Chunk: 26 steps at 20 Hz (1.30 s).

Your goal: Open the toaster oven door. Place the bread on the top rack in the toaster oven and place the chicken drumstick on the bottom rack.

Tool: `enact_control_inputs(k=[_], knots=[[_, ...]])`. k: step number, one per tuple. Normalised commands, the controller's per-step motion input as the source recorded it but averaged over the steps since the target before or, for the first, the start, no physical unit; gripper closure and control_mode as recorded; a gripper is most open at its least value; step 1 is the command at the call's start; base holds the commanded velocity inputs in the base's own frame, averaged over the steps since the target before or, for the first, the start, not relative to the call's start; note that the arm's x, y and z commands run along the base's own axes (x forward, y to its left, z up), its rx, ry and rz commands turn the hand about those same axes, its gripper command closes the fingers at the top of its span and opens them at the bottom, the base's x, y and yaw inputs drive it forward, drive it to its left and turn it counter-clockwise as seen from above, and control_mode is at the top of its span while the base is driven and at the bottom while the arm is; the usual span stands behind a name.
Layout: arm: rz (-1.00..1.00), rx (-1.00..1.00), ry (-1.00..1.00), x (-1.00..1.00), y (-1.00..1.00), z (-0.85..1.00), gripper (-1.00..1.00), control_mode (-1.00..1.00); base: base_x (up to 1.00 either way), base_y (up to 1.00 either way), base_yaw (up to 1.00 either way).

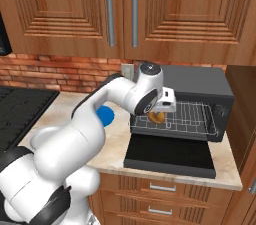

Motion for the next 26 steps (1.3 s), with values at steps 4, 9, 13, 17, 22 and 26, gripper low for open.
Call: enact_control_inputs(k=[4, 9, 13, 17, 22, 26], knots=[[0.01, 0.00, 0.09, 0.21, -0.14, -0.23, 1.00, -1.00, 0.00, 0.00, 0.00], [0.03, 0.00, 0.02, 0.20, -0.12, -0.21, 1.00, -1.00, 0.00, 0.00, 0.00], [0.03, 0.00, 0.00, 0.18, -0.11, -0.14, 1.00, -1.00, 0.00, 0.00, 0.00], [0.05, 0.00, 0.00, 0.13, -0.08, -0.15, 1.00, -1.00, 0.00, 0.00, 0.00], [0.05, 0.00, 0.00, 0.12, -0.06, -0.11, 1.00, -1.00, 0.00, 0.00, 0.00], [0.04, 0.00, 0.00, 0.13, -0.04, -0.16, 1.00, -1.00, 0.00, 0.00, 0.00]])
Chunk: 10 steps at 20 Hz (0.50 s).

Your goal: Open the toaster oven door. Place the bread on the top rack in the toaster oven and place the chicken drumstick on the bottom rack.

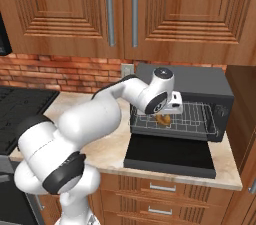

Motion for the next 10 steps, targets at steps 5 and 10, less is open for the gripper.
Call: enact_control_inputs(k=[5, 10], knots=[[0.03, 0.00, 0.00, 0.14, -0.01, -0.13, 1.00, -1.00, 0.00, 0.00, 0.00], [0.02, -0.01, 0.00, 0.06, -0.01, -0.12, 1.00, -1.00, 0.00, 0.00, 0.00]])
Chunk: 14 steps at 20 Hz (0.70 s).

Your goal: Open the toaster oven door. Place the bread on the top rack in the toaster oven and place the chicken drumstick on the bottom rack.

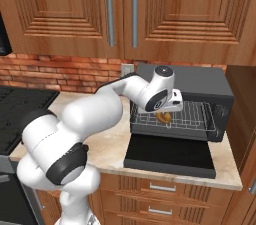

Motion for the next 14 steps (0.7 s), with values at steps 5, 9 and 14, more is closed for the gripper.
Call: enact_control_inputs(k=[5, 9, 14], knots=[[0.00, -0.03, 0.03, 0.00, -0.02, -0.20, 1.00, -1.00, 0.00, 0.00, 0.00], [0.00, -0.02, 0.02, 0.00, -0.01, -0.17, -1.00, -1.00, 0.00, 0.00, 0.00], [0.00, 0.00, 0.00, 0.07, -0.05, -0.02, -1.00, -1.00, 0.00, 0.00, 0.00]])
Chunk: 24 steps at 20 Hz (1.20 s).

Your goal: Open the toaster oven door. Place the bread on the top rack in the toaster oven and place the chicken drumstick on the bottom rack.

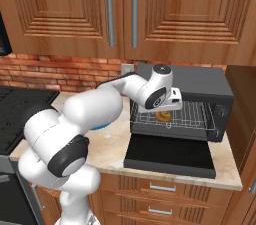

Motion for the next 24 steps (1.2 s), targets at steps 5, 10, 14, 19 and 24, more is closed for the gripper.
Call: enact_control_inputs(k=[5, 10, 14, 19, 24], knots=[[0.00, 0.00, 0.00, 0.05, -0.03, 0.00, -1.00, -1.00, 0.00, 0.00, 0.00], [0.00, 0.00, 0.00, 0.02, 0.00, 0.08, -1.00, -1.00, 0.00, 0.00, 0.00], [0.00, 0.01, 0.00, -0.05, -0.01, 0.23, -1.00, -1.00, 0.00, 0.00, 0.00], [0.00, 0.00, 0.00, -0.39, -0.14, 0.12, -1.00, -1.00, 0.00, 0.00, 0.00], [-0.07, 0.04, 0.00, -0.61, -0.26, 0.01, -1.00, -1.00, 0.00, 0.00, 0.00]])
